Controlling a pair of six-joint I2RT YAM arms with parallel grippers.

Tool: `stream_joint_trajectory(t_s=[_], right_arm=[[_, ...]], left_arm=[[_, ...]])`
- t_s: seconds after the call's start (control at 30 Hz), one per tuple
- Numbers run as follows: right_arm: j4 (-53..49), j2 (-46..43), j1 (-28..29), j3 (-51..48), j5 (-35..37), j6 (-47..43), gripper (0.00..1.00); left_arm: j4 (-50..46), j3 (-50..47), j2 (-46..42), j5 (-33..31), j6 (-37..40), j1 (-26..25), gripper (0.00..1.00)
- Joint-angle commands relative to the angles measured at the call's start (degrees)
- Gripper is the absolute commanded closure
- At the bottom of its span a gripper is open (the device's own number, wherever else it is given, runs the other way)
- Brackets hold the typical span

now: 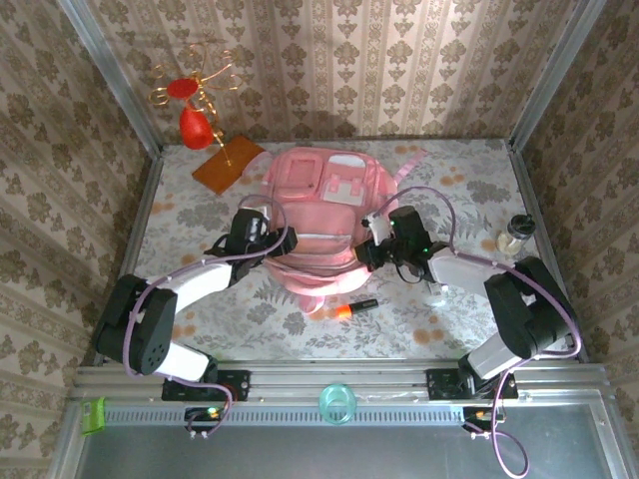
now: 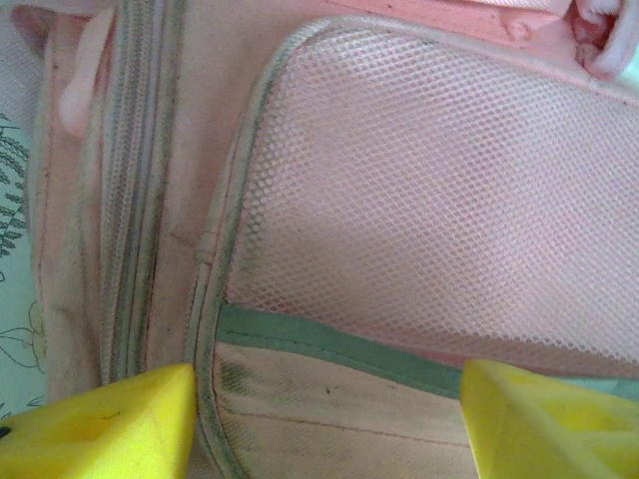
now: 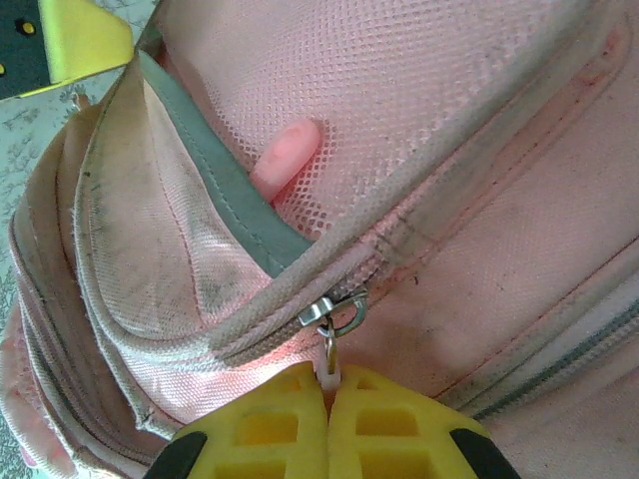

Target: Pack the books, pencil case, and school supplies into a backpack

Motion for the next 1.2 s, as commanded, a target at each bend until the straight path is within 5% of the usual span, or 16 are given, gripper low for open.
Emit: stream_joint_trajectory(t_s=[0.0,0.23,0.4,0.63,0.87,1.17], right_arm=[[-2.91,-1.26,3.6,-0.86,4.01,3.35,1.0],[-4.84,-2.08,7.86,-0.17,7.63,3.55,1.0],[-8.68,-1.16,4.92,3.32,8.88,3.14,1.0],[-14.04,0.5,1.85,9.22,6.09,1.53,1.0],[-14.63,0.73,0.44,10.1,2.61,0.31,1.0],[-14.35,1.11,0.09,10.23,1.61,0.09,1.0]], left_arm=[[3.45,-1.75,0.76,-0.6,-2.78,-2.02,0.31],[6.4,-4.63,0.12,-6.51,-5.43,-3.78,0.31],[7.27,-5.59,-2.96,-9.87,-2.25,-4.07,0.29],[3.92,-2.77,-10.46,-9.22,21.59,-4.83,0.23],[5.36,-1.57,-9.63,9.43,57.63,-8.94,0.25],[-9.4,10.07,-0.13,20.64,74.11,-9.76,0.35]])
